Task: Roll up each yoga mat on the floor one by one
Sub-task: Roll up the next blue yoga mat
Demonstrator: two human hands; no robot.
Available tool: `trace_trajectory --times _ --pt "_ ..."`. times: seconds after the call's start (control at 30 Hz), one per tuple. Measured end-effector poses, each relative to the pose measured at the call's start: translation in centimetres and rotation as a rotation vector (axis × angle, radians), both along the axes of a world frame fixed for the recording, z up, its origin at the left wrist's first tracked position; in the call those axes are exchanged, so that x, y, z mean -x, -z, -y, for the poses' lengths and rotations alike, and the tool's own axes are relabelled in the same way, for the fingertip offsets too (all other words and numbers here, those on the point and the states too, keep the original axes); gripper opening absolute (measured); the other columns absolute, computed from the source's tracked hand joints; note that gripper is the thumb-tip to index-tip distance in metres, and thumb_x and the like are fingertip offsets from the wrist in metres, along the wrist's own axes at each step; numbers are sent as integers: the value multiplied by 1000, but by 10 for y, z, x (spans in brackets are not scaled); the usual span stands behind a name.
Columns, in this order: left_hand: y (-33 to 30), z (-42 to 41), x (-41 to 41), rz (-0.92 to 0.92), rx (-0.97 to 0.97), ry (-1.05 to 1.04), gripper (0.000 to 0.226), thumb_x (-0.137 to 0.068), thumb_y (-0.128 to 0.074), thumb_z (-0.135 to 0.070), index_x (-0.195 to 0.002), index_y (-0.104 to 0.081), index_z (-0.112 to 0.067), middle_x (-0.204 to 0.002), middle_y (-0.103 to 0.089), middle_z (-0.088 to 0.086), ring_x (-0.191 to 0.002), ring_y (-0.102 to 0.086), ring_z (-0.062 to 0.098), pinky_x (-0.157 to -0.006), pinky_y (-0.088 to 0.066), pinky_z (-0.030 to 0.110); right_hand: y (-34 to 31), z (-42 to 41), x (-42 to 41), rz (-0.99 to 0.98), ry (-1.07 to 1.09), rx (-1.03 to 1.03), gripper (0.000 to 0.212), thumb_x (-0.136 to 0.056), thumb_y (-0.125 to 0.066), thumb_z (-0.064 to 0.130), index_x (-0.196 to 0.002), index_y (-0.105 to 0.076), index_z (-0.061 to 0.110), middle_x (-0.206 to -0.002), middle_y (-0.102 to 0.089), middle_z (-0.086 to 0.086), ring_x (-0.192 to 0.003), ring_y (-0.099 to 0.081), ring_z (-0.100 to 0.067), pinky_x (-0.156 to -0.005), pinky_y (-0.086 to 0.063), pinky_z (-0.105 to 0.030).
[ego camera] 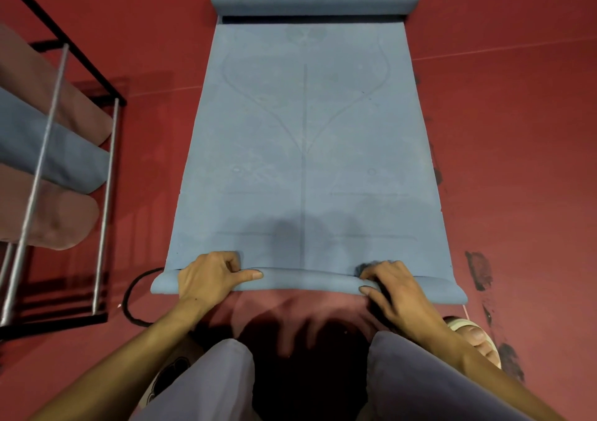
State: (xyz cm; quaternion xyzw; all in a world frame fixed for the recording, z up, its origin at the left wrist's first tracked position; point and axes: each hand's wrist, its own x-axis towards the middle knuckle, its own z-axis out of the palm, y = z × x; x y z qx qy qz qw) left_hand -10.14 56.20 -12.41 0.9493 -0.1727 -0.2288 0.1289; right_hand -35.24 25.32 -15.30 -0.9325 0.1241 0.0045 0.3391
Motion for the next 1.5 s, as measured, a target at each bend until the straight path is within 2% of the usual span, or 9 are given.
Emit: trace_trajectory --times 0.2,0.33,0.47,0.67,0.9,1.03,1.23,1.4,1.5 --pt "2 5 -11 -20 -53 37 75 -55 -62 -98 -66 -62 -24 -58 -64 -9 -62 -62 9 -60 -50 32 12 7 -21 -31 63 46 11 -98 -65 39 -102 -74 33 -101 -66 17 -96 -58 -17 -91 -47 -31" --pt "9 4 -9 71 -18 46 75 -55 -64 -97 -73 -52 -25 -71 -61 -10 -65 -58 11 -60 -48 35 10 5 -22 -49 170 174 11 -90 -80 38 -101 -79 35 -101 -52 11 -92 -48 -18 -79 -40 -36" --pt "18 -2 -11 164 106 134 68 -65 -66 -91 -70 -44 -26 -75 -54 -12 -67 -52 9 -56 -41 33 6 7 -23 -66 117 283 14 -94 -70 49 -103 -79 43 -96 -57 17 -88 -53 -17 -70 -37 -36" --pt "30 -6 -1 533 184 456 43 -93 -59 -65 -78 -60 -24 -78 -54 -11 -69 -51 15 -55 -34 30 4 1 -21 23 89 415 35 -100 -49 50 -103 -81 36 -92 -61 13 -79 -52 -18 -65 -33 -32" --pt "25 -13 1 782 110 586 46 -102 -54 -51 -67 -64 -22 -75 -60 -4 -64 -56 20 -46 -38 33 1 -9 -14 55 123 540 34 -102 -51 41 -101 -78 22 -90 -66 6 -78 -54 -24 -63 -48 -39" --pt "21 -20 6 783 104 613 44 -103 -56 -50 -72 -69 -22 -81 -62 -4 -68 -57 21 -49 -43 36 -3 -8 -8 18 117 491 37 -105 -51 49 -108 -75 20 -97 -67 6 -84 -57 -25 -72 -53 -43" --pt "25 -38 2 676 113 689 50 -96 -55 -63 -105 -79 -19 -103 -68 -4 -83 -64 24 -60 -50 39 -8 0 -2 -92 2 444 51 -82 -83 50 -120 -66 20 -108 -63 4 -90 -60 -27 -77 -54 -42" --pt "20 -37 -2 652 85 656 47 -98 -52 -62 -108 -79 -24 -103 -70 -7 -85 -65 22 -64 -48 37 -5 7 -6 -14 47 448 36 -94 -64 53 -113 -72 24 -104 -69 10 -86 -60 -22 -74 -53 -40" --pt "15 -34 -4 627 54 579 45 -99 -51 -62 -112 -79 -30 -104 -73 -11 -87 -67 19 -57 -46 32 -8 11 -7 -12 99 518 38 -97 -56 55 -118 -76 31 -107 -76 14 -94 -67 -21 -93 -50 -44"
